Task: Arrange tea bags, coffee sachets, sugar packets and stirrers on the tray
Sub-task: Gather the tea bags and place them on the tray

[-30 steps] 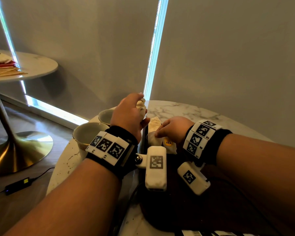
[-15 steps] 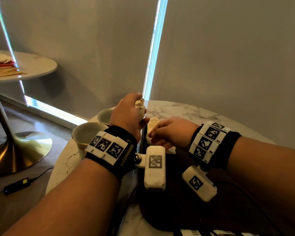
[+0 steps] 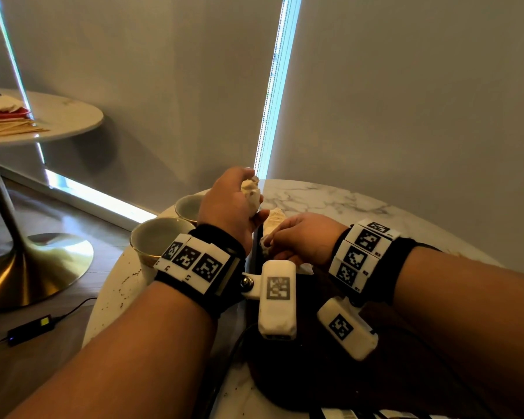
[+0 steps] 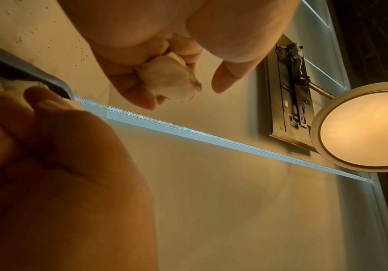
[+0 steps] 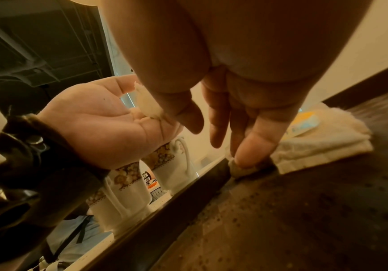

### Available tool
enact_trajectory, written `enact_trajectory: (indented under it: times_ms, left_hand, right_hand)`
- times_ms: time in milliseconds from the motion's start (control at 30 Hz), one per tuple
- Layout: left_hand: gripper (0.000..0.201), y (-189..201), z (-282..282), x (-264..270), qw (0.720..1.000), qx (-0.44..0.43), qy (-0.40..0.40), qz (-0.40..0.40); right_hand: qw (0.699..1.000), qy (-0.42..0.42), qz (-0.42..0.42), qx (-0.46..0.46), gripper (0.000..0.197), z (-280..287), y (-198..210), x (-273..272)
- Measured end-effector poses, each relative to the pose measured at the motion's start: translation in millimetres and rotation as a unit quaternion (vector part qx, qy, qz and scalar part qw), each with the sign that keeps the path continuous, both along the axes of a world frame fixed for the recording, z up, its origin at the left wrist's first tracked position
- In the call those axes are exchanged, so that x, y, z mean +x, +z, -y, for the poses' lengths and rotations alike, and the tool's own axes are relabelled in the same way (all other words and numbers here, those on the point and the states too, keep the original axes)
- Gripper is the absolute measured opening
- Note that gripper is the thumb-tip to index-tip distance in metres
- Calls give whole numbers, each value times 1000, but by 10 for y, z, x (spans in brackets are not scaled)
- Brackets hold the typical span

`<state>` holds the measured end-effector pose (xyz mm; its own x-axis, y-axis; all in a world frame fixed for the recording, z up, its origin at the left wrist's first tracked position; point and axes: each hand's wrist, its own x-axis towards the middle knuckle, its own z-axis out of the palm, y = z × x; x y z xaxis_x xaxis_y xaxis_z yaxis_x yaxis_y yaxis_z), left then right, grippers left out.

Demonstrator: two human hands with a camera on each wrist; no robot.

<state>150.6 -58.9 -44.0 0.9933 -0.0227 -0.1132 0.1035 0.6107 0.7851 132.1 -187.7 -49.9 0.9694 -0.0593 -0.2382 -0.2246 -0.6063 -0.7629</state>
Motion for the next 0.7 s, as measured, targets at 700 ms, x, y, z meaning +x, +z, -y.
enact_trajectory:
  times_ms: [700]
  left_hand:
    - [50, 6, 7, -88, 990, -19, -126, -56]
  right_hand:
    - [970, 1, 227, 87, 26, 103, 228, -133]
